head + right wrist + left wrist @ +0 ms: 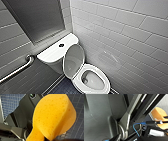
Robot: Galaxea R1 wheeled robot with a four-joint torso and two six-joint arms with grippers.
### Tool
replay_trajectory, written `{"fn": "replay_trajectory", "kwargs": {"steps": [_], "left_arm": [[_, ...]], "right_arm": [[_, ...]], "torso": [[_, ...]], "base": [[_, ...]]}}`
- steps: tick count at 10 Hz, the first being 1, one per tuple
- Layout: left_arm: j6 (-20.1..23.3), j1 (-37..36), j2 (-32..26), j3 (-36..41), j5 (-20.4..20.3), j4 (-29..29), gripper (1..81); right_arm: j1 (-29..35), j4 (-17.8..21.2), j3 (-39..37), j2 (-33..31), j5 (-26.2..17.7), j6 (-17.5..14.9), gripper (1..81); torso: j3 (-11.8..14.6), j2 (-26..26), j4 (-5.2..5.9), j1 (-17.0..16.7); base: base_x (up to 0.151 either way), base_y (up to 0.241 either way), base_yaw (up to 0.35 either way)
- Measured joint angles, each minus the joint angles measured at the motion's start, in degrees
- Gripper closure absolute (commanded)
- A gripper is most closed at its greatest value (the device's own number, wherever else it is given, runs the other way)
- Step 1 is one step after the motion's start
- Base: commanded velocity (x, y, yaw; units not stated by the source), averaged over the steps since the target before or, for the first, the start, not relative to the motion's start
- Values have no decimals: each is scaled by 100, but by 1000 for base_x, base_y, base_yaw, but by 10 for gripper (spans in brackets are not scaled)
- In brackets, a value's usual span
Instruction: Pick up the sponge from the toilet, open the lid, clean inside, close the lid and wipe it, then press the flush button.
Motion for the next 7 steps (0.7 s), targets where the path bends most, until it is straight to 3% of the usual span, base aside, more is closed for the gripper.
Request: {"fn": "replay_trajectory", "kwargs": {"steps": [4,7], "left_arm": [[-7,-113,-2,0,22,-2,10],[-32,-139,1,-7,22,-9,10]], "right_arm": [[-154,-260,-560,496,71,4,811],[-217,-323,-700,625,-397,13,811]], "torso": [[127,728,0,-470],[129,849,0,-549]], "base": [[0,0,0],[0,0,0]]}}
